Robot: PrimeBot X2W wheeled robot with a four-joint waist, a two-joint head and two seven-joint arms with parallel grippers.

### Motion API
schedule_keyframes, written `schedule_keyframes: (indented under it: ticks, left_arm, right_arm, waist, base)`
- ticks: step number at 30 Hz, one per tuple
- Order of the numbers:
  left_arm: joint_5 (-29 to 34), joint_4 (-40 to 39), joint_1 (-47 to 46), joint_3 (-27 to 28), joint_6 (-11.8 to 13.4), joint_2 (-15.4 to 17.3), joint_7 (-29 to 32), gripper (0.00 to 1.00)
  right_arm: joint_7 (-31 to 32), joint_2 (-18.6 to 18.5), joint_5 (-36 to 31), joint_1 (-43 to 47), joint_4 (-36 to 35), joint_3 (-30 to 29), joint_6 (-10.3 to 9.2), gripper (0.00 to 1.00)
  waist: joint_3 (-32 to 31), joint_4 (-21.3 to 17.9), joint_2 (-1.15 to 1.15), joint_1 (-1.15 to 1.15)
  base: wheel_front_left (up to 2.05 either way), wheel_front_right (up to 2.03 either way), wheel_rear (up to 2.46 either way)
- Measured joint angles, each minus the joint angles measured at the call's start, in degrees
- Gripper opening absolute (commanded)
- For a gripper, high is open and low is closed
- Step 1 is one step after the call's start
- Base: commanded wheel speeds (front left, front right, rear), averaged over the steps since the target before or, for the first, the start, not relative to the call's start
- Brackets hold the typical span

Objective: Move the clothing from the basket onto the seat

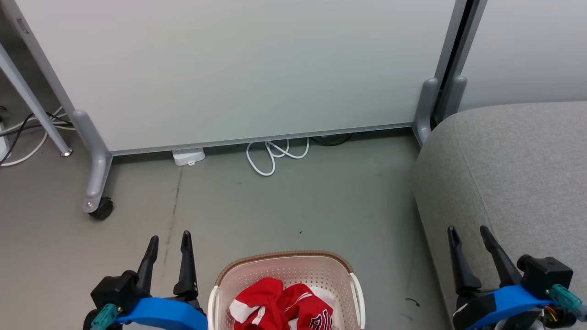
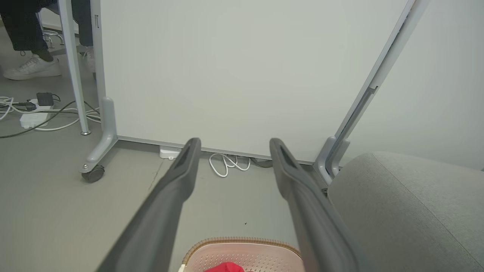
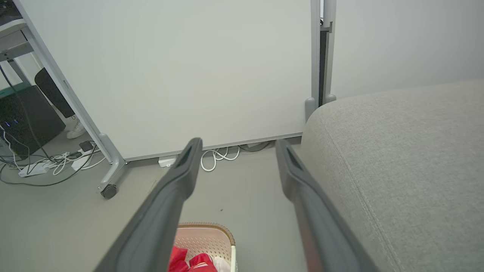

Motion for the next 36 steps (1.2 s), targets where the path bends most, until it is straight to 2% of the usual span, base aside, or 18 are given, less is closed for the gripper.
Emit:
schedule_keyframes:
  ticks: [30,36]
  left_arm:
    - [10.0,1.0,0.2,-1.5,-0.1,-0.1,-3.3,1.00]
    - [10.3,1.1,0.2,-1.5,-0.1,-0.1,-3.3,1.00]
  right_arm:
    - [-1.6,-0.1,-12.5,0.8,-1.3,0.0,0.02,1.00]
    - [-1.8,-0.1,-12.7,0.8,-1.4,0.0,0.02,1.00]
  waist:
    - [0.5,-0.3,0.00,0.00]
    - [0.6,0.0,0.00,0.00]
  base:
    - [0.00,0.00,0.00]
    - [0.00,0.00,0.00]
